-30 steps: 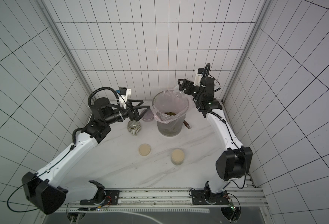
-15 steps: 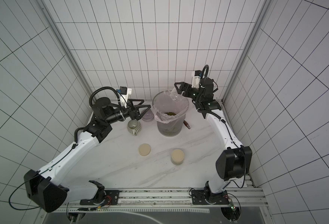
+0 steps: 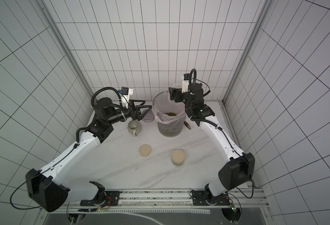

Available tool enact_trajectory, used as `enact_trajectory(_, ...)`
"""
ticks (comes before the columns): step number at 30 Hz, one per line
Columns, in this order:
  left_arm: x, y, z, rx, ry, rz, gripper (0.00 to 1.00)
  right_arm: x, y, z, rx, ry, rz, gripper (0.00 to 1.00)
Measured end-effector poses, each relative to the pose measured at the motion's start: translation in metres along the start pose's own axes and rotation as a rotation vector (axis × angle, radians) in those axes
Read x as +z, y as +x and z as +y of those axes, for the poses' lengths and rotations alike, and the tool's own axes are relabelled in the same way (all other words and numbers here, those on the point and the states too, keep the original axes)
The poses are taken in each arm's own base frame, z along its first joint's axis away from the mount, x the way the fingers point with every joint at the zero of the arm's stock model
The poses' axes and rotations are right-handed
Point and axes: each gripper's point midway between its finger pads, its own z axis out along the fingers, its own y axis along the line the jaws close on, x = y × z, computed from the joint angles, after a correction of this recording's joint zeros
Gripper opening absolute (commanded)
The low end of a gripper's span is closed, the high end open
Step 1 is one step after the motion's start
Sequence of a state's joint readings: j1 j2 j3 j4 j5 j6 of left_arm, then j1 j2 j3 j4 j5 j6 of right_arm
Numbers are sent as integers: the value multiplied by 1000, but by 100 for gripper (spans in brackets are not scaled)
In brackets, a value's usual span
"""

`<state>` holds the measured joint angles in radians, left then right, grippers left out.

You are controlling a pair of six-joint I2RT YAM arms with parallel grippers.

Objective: Empty moldy mung beans from jars
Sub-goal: Pour the moldy mung beans from the jar into the trash bin.

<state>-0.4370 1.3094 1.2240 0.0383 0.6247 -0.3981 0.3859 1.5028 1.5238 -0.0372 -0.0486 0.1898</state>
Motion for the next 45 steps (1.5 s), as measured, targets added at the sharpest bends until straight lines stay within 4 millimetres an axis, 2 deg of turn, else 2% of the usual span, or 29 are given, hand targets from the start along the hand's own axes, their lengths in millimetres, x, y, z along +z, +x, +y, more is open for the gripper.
enact_trajectory(5, 0, 3, 1, 0, -4, 12, 98, -23, -31, 12, -10, -23, -124, 65)
enact_trajectory(10, 0, 5, 1, -2, -5, 23, 98, -33, -43, 19, 5, -51, -199, 64)
enact_trajectory(16, 0, 7, -2, -3, -1, 31, 98, -33, -44, 24, -30, -51, -239, 65)
enact_trajectory(23, -3, 5, -8, 8, 10, 25, 98, -34, -43, 40, -110, -51, -247, 68)
enact_trajectory(26, -5, 3, -10, 11, 12, 21, 98, -32, -39, 39, -95, -53, -229, 69)
enact_trajectory(32, -5, 0, -12, 3, 17, 11, 98, -29, -32, 22, 97, -106, -176, 68)
enact_trajectory(39, -3, -16, -19, -27, 53, -55, 98, -20, -18, 14, 340, -206, -91, 68)
enact_trajectory(42, 9, -18, -22, -78, 86, -76, 98, -19, -15, 17, 438, -254, -60, 68)
enact_trajectory(45, 31, -13, -25, -153, 121, -62, 98, -20, -20, 22, 531, -305, -52, 68)
